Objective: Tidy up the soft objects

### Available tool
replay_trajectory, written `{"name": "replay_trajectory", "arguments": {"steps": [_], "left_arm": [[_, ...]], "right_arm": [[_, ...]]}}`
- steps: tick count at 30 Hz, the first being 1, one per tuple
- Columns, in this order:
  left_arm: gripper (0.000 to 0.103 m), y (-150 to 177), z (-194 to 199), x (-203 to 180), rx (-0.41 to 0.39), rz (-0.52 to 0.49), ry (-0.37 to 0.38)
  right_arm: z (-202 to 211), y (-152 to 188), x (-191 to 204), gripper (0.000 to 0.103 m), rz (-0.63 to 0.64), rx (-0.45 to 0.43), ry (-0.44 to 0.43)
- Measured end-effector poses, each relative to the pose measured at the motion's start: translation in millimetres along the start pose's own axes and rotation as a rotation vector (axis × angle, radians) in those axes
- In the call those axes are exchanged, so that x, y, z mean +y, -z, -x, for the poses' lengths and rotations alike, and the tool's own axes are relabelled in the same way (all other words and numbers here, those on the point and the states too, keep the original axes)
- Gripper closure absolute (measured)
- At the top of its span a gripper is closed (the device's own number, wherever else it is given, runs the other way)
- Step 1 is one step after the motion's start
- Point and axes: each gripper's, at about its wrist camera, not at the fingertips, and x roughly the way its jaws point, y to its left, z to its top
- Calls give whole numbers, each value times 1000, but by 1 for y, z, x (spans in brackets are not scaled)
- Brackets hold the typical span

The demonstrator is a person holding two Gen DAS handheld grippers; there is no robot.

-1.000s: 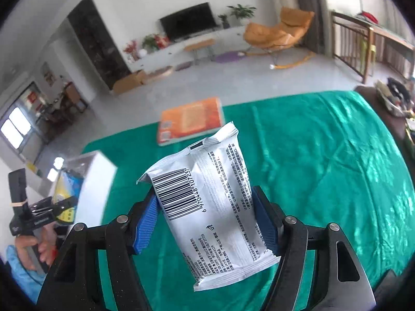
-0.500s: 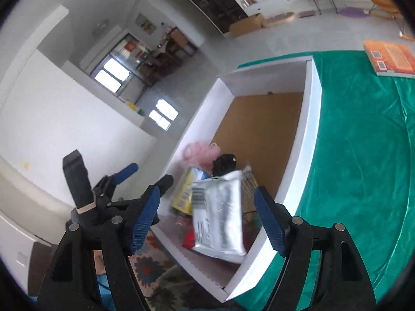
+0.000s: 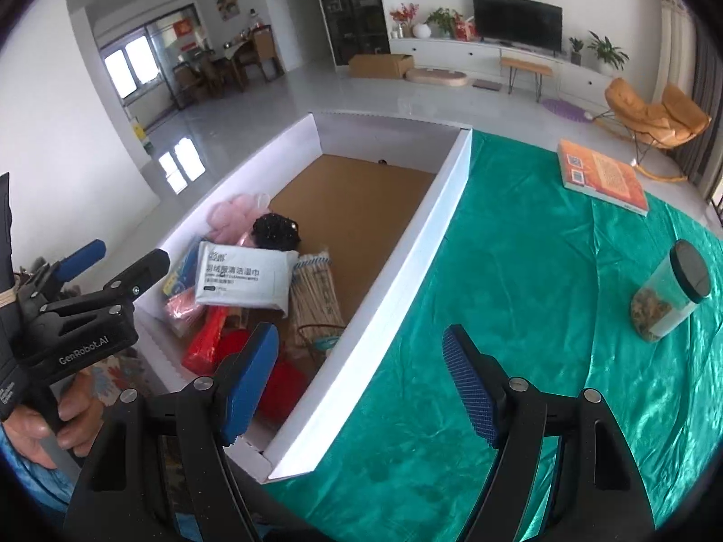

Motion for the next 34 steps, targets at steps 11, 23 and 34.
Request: {"name": "replay_trajectory", "arguments": {"steps": [11,23,34], "left_arm": [[0,7,8,8,-32,-17,-84],[0,8,2,14,20,-1,-85],[0,9,7,16,-14,10,-72]], "right_arm": [[4,0,37,25,105,11,42],[-1,1,52,25,153,21,65],[-3,2,54,25,151,25,63]]}}
